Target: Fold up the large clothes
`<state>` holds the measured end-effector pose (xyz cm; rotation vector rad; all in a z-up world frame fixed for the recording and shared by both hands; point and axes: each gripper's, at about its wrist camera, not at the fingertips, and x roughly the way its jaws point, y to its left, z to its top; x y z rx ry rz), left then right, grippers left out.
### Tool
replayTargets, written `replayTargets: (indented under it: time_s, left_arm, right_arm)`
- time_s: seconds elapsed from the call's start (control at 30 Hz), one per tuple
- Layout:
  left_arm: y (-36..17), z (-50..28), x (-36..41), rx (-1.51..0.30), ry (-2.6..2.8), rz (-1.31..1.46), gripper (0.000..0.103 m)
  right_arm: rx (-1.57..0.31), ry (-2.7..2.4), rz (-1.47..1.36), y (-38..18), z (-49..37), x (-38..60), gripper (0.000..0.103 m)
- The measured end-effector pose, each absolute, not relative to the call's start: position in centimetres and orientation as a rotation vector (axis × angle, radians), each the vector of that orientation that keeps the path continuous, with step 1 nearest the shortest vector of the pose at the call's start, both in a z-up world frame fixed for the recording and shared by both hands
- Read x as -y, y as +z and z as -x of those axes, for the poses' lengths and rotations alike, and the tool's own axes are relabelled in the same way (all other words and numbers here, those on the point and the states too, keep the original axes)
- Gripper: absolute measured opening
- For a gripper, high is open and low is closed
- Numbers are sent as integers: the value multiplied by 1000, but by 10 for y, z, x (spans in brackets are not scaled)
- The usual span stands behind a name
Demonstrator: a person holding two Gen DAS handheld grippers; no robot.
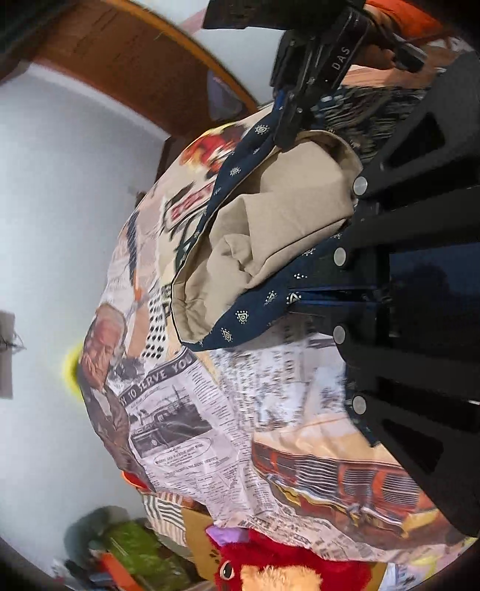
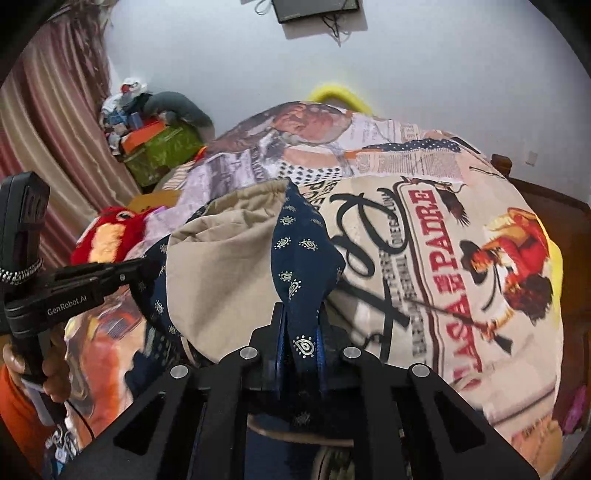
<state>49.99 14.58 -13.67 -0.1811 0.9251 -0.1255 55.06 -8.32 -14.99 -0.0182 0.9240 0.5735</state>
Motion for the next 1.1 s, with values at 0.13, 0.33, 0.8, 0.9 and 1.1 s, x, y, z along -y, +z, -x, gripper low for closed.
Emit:
replayTargets:
  time_s: [0.13, 0.33, 0.8, 0.9, 1.1]
  left_arm:
    - [-140, -466, -133, -951, -158, 144, 2]
    - [-169, -426, -117, -1048, -186, 136, 2]
    - [-198, -387, -122, -1140, -138, 146, 7]
    - [-180, -387, -133, -1086, -128, 160, 20]
    - [-153, -412, -150, -1013, -80, 171, 40]
  right_arm:
    - [-935, 597, 53, -150, -509, 94, 11]
    - [-983, 590, 93, -170, -459, 106, 11]
    - [-1133, 553, 47, -182, -427, 133, 43]
    - [-1068, 554, 50, -163, -425, 136, 62]
    - [-1011, 564, 35, -139, -446, 124, 63]
